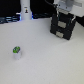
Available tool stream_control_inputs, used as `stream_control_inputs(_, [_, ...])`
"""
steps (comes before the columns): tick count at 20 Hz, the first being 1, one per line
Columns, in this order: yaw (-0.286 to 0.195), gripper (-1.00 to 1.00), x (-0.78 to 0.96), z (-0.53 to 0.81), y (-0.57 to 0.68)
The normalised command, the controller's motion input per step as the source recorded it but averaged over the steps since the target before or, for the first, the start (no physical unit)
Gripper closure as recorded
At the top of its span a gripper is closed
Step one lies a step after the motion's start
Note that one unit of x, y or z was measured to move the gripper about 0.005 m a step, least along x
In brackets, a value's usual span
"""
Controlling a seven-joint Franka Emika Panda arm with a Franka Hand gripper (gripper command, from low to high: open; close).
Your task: Open the kcup holder, insert the kcup into the holder, and close the kcup holder
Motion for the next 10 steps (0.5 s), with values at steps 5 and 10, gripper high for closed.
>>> stream_control_inputs(5, [-0.003,-1.0,-0.22,-0.26,-0.01])
stream_control_inputs(10, [-0.003,-1.0,-0.3,-0.48,0.07])
